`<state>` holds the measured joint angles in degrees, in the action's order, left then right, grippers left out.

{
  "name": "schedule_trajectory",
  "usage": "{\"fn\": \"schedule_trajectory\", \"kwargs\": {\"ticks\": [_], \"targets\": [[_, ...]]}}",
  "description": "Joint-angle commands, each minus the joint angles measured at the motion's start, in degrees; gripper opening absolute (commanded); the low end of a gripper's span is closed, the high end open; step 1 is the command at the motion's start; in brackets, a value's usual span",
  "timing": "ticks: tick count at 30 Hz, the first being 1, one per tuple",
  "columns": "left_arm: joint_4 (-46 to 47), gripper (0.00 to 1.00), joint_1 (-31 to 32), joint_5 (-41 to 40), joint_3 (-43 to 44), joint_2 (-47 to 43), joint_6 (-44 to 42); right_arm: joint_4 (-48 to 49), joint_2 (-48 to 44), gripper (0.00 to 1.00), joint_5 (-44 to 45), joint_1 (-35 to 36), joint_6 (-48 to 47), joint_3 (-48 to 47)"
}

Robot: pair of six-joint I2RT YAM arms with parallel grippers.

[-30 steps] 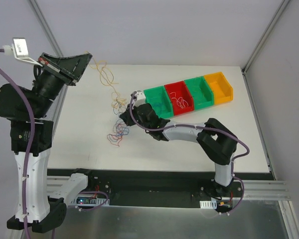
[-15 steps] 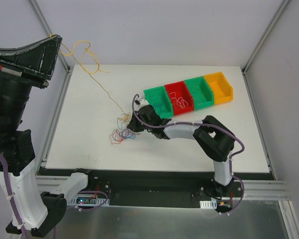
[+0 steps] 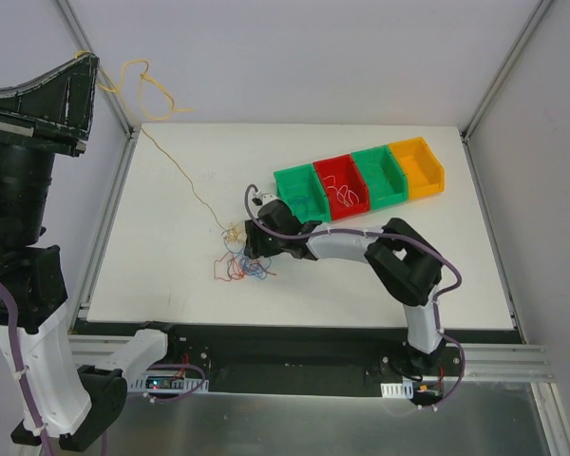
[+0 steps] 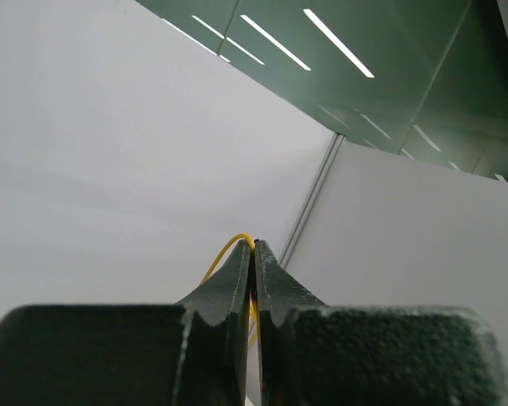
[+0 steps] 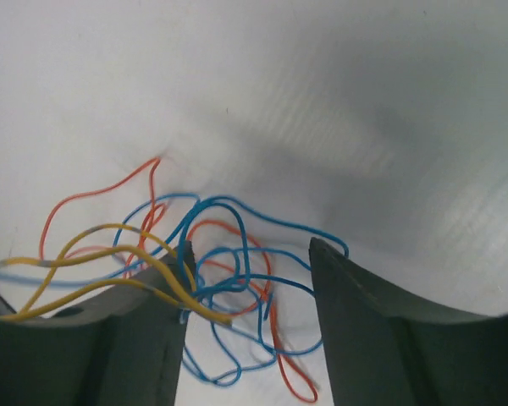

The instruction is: Untangle the cables

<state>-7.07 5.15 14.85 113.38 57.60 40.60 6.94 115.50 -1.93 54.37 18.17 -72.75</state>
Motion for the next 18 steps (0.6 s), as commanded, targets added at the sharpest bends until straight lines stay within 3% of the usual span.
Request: {"fn": "schedule_trajectory", "kwargs": {"ticks": [1,7,12,18], "targets": [[6.4,0.00,-0.6,-2.3,-4.2,-2.1,-2.1,-6.3,-14.7,0.63,1.1,0.4,-8.6,2.7],[8.7,0.00,-0.5,-3.1,-11.0,-4.6,-1.1,3.0,-28.8,0.90,-1.6,4.2,-20.9,8.8],[9.1,0.00,-0.6,-3.5,-12.8,-5.3,-0.2,10.5,-27.0,0.96,-2.9,8.1,-22.5,2.8],[9.1,0.00,-0.6,-3.5,-13.3,-6.0,0.7,16.0,-21.0,0.96,-4.1,11.8,-22.2,-9.0]]}}
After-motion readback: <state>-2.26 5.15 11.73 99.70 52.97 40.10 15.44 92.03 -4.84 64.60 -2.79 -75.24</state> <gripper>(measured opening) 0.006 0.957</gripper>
